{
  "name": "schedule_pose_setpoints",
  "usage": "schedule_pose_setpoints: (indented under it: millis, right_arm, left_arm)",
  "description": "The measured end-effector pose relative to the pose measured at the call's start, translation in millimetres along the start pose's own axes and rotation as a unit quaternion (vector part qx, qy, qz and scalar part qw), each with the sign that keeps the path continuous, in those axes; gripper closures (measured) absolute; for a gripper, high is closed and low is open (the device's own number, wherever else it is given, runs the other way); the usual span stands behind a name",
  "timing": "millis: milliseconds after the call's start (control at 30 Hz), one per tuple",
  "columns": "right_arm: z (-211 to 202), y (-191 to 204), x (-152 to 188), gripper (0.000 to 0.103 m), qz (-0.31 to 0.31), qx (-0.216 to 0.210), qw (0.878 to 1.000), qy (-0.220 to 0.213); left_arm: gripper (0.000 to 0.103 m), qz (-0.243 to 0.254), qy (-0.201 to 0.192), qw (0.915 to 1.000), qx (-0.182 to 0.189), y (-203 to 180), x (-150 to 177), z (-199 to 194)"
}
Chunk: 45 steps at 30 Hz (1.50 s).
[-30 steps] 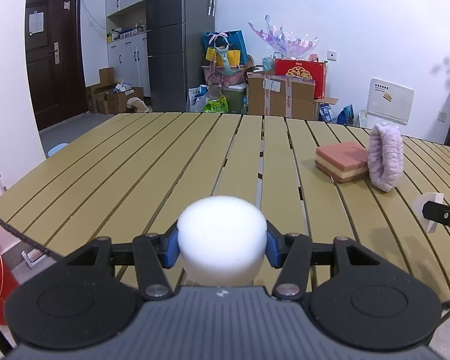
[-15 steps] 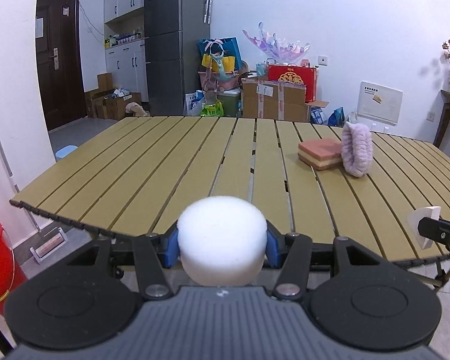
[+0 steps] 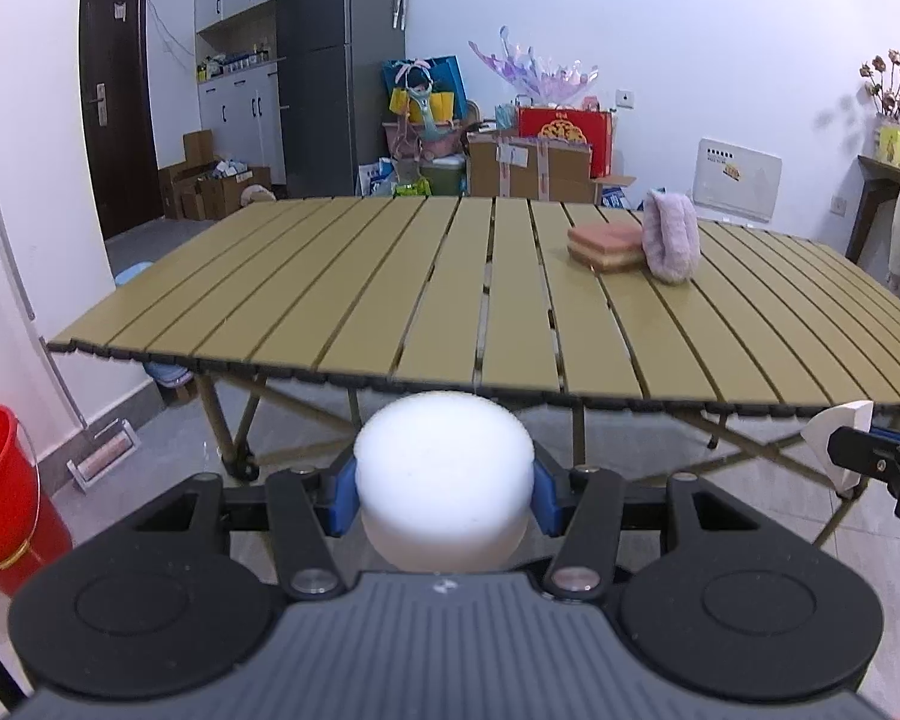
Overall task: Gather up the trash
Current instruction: 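Lift the foam cylinder and foam block and carry both to the black bin, then lower the right tool into the bin and open it to drop the foam block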
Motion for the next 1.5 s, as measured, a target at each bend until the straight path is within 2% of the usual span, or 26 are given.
schedule_pose_setpoints:
  millis: [400,733,1100,1300,1500]
  right_arm:
    - [-25.7,8.8,57.2,0.087,-0.015,-0.002,0.998,0.055]
    - [-39.8,13.3,97.9,0.087,-0.033,0.001,0.995,0.099]
    - [-35.8,24.3,156.0,0.087,-0.050,-0.004,0.985,0.167]
    - [-28.2,26.8,191.9,0.087,-0.063,0.000,0.976,0.207]
    - [-21.9,22.4,211.7,0.087,-0.065,0.006,0.970,0.234]
  left_arm:
    - [0.049,0.016,0.033,0.9993,0.002,7.0,50.8,-24.5]
    - [0.049,0.031,0.075,0.9967,-0.002,14.4,102.2,-28.4]
    - [0.049,0.042,0.138,0.9896,-0.001,17.8,163.4,-13.7]
    - [0.049,0.048,0.165,0.9851,-0.003,22.3,187.7,-0.1]
    - [0.049,0.039,0.197,0.9795,-0.020,33.2,204.9,10.4]
Point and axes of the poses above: each gripper's, at about its wrist camera, not at the fingertips, and z roughly the way its jaws point, y to its left, x to its underside, the point moved 8 cm from there along z, roughly the way its jaws point, and after that the axes turned 9 degrees about -y, right-handed, at the moved point
